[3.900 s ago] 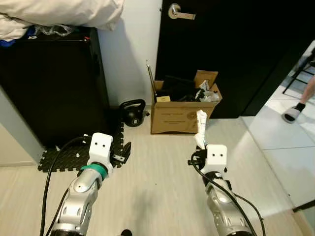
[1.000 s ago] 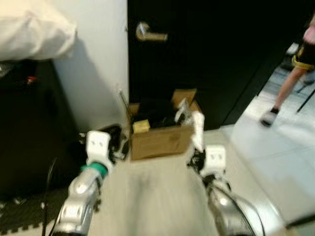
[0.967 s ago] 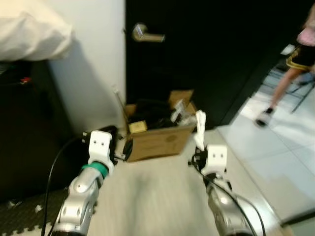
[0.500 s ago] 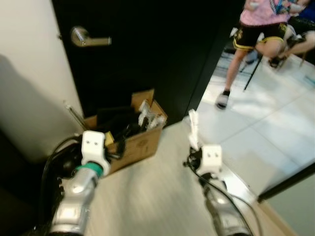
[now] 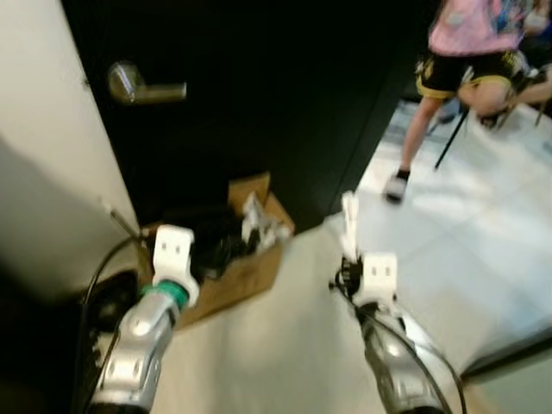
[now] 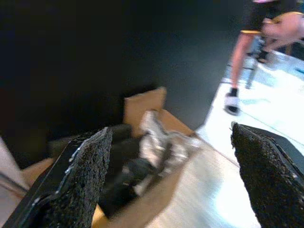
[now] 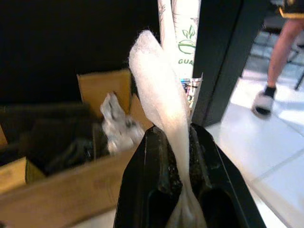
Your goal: Clean up the room
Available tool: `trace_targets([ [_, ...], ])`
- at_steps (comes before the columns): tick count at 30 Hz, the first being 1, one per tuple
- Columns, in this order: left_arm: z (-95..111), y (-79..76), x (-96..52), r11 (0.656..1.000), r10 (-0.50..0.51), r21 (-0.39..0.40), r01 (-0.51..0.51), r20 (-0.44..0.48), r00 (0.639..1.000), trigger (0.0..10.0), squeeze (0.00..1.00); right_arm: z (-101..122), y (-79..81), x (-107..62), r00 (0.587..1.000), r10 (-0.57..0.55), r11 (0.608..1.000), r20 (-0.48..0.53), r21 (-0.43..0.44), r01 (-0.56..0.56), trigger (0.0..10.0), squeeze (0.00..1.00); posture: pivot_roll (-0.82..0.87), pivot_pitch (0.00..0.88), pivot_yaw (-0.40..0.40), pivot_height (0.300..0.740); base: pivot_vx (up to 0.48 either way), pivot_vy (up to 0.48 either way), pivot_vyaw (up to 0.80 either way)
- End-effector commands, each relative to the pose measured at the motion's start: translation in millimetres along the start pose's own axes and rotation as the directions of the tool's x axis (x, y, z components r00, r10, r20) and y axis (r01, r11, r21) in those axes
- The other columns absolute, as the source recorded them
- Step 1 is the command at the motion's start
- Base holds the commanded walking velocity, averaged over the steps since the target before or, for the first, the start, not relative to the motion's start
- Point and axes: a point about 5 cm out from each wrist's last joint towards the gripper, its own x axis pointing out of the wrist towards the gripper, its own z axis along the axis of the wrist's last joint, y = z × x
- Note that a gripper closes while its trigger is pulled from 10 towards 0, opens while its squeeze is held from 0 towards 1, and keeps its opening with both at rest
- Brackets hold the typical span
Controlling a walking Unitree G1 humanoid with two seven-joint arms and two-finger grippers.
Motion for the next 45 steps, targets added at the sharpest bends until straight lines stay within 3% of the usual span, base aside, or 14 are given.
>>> trace_targets([
  [1,-4,2.7,-1.4,1.0,0.011,0.0,-0.011,-0.018,1.0,10.0,0.0,-11,3.0,-3.2,0.999,0.013,1.0,-0.051,-0.003,-0.014,10.0,0.0,0.09,0.046,-0.031,0.74,0.345,0.0,0.0],
  [5,-3,4.0,-2.5,1.0,0.015,0.005,-0.015,-0.016,1.0,10.0,0.0,-11,6.0,-1.1,0.998,0.043,0.999,-0.056,-0.028,-0.045,10.0,0.0,0.09,0.058,-0.035,0.74,0.345,0.0,0.0],
  [21,2,4.2,-3.0,0.999,0.013,0.031,-0.012,-0.008,1.0,10.0,0.0,-7,13.4,4.8,0.99,0.125,0.99,-0.066,-0.063,-0.129,10.0,0.0,0.09,0.098,-0.06,0.74,0.343,0.0,0.8],
  [26,2,4.6,-4.4,0.999,0.008,0.036,-0.008,-0.01,1.0,10.0,0.0,-11,14.2,4.5,0.986,0.136,0.989,-0.093,-0.049,-0.141,10.0,0.0,0.09,0.106,-0.069,0.74,0.333,0.0,0.0],
  [30,4,-4.4,-9.1,0.991,-0.126,0.044,0.126,0.008,0.992,10.0,0.0,-19,11.7,0.6,0.982,0.135,0.988,-0.131,-0.061,-0.144,10.0,0.0,0.08,0.117,-0.099,0.74,0.223,0.0,0.0],
  [34,5,-6.9,-10.5,0.987,-0.157,0.037,0.156,0.019,0.987,10.0,0.0,-19,11.3,0.5,0.982,0.135,0.988,-0.135,-0.062,-0.144,10.0,0.0,0.08,0.117,-0.099,0.74,0.0,0.0,0.0],
  [36,3,-14.4,-14.9,0.958,-0.269,0.107,0.267,-0.002,0.963,10.0,0.0,-21,9.1,0.5,0.98,0.136,0.987,-0.148,-0.07,-0.147,10.0,0.0,0.07,0.118,-0.106,0.74,0.0,0.0,0.0],
  [37,3,-14.4,-14.9,0.958,-0.269,0.107,0.267,-0.002,0.963,10.0,0.0,-21,9.1,0.5,0.98,0.136,0.987,-0.148,-0.07,-0.147,10.0,0.0,0.07,0.118,-0.106,0.74,0.0,0.0,0.0],
  [38,0,-17.9,-15.8,0.934,-0.32,0.157,0.321,-0.034,0.947,10.0,0.0,-23,6.6,0.5,0.978,0.132,0.986,-0.159,-0.078,-0.146,10.0,0.0,0.07,0.12,-0.105,0.74,0.0,0.0,0.0],
  [39,0,-17.9,-15.8,0.934,-0.32,0.157,0.321,-0.034,0.947,10.0,0.0,-23,6.6,0.5,0.978,0.132,0.986,-0.159,-0.078,-0.146,10.0,0.0,0.07,0.12,-0.105,0.74,0.0,0.0,0.0],
  [42,-10,-24.6,-8.3,0.866,-0.384,0.292,0.406,-0.131,0.914,10.0,0.0,-30,-4.4,1.2,0.974,0.104,0.985,-0.2,-0.112,-0.128,10.0,0.0,0.06,0.124,-0.093,0.74,0.0,0.0,0.0],
  [45,-11,-26.1,-4.7,0.856,-0.388,0.31,0.413,-0.141,0.911,10.0,0.0,-32,-8.1,1.7,0.973,0.091,0.986,-0.211,-0.12,-0.118,10.0,0.0,0.06,0.124,-0.093,0.74,0.0,0.0,0.0],
])
